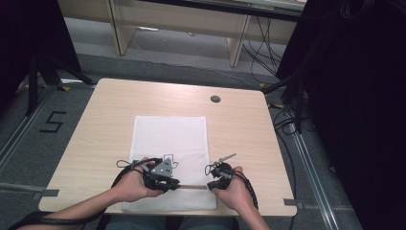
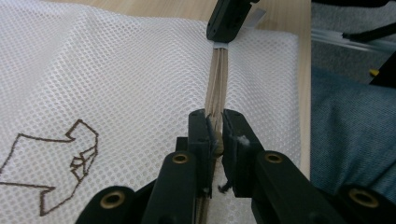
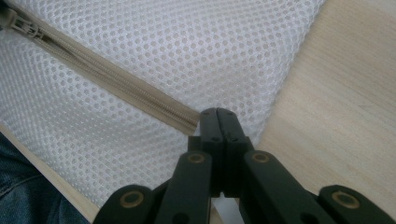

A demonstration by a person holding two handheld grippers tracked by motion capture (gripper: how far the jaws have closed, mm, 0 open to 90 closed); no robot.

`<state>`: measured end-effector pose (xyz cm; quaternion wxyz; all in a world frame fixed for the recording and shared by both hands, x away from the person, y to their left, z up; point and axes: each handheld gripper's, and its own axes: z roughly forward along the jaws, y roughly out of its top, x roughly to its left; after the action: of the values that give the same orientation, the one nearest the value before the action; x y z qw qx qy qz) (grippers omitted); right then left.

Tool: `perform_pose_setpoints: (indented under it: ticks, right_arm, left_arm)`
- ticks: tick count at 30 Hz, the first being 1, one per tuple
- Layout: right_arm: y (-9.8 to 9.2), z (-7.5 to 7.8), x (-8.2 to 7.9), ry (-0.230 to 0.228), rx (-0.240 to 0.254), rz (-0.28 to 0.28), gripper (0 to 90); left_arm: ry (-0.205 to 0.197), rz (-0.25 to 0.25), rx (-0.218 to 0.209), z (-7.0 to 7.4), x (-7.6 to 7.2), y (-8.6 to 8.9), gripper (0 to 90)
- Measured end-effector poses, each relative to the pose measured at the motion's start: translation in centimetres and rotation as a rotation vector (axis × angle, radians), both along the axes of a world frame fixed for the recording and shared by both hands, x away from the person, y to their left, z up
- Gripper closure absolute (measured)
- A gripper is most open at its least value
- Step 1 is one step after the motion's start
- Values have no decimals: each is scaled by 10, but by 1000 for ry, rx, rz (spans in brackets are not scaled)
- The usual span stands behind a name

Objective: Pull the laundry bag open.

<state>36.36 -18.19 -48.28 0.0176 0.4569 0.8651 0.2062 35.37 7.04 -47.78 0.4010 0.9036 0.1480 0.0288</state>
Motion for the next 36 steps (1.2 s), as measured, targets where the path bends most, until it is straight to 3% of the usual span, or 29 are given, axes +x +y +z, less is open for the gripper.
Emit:
perform_pose_setpoints:
  ticks: [13,29,31,34,36]
  right_arm:
    - [1,0,0,2,-3,0,900]
    - [0,0,-1,-2,-5,-3,900]
    - [-1,-1,1,-19,1,22,900]
    - [0,0,0,-2,-3,-2,900]
    - [-1,-1,1,-18,2,23,900]
  left_arm:
    - [-15,-12,25,1,-1,1,819]
    - [-5,2,10,1,-2,7,820]
    - [-5,3,10,1,-2,7,820]
    - [-10,-2,21,2,-2,9,820]
    - [-7,6,15,2,-2,10,820]
